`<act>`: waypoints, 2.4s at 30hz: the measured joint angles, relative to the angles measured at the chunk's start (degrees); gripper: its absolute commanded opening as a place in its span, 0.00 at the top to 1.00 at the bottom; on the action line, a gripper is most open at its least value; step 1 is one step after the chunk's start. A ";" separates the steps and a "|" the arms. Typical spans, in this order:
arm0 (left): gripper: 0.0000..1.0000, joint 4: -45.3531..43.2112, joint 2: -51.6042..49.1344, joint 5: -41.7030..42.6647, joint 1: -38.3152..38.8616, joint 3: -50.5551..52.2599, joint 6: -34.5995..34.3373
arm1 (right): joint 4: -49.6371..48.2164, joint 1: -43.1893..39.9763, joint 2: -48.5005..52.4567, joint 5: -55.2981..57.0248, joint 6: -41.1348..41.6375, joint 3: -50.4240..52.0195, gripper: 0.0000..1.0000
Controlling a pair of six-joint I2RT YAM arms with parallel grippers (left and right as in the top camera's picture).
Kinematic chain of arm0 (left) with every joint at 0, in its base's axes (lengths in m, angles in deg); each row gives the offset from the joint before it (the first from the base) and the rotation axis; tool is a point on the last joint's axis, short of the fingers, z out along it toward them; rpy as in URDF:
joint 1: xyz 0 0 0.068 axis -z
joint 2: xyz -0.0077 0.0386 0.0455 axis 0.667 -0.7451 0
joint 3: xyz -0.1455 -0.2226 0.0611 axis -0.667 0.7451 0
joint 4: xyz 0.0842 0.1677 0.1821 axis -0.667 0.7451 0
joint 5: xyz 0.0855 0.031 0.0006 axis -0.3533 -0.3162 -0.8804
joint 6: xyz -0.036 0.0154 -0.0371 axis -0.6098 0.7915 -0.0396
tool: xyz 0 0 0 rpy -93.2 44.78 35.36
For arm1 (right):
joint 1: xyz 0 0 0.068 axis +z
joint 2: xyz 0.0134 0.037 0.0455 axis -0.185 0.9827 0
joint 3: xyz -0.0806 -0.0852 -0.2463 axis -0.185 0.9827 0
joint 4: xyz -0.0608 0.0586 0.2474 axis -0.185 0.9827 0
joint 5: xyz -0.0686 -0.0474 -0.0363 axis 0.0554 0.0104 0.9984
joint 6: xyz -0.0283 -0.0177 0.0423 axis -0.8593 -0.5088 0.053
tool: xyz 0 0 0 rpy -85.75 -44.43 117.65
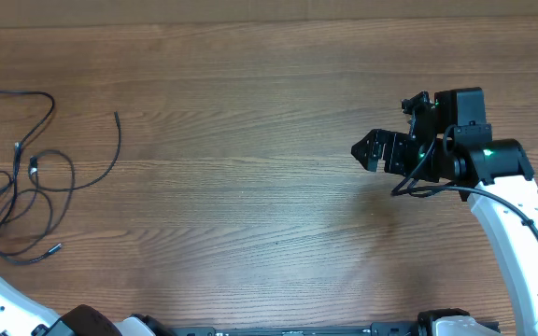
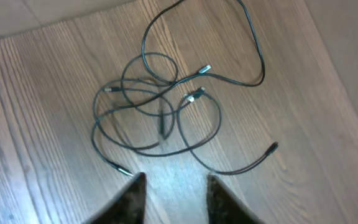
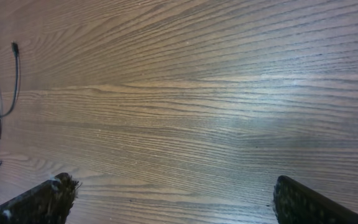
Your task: Untangle cables
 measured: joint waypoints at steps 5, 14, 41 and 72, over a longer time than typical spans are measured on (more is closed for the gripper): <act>0.12 -0.57 0.00 0.24 0.00 0.00 -0.13 | -0.02 0.00 0.00 -0.02 -0.02 0.00 0.00; 0.11 -0.72 -0.13 3.06 1.20 0.00 0.59 | -0.04 0.02 0.00 -0.02 -0.02 0.00 0.00; 0.00 17.42 -14.53 5.57 48.17 0.00 16.59 | 3.63 -0.35 0.09 19.21 1.40 0.04 0.00; 0.00 -4.09 51.34 -0.02 49.48 36.48 13.38 | 4.46 -2.27 -32.81 20.48 -3.08 8.13 0.00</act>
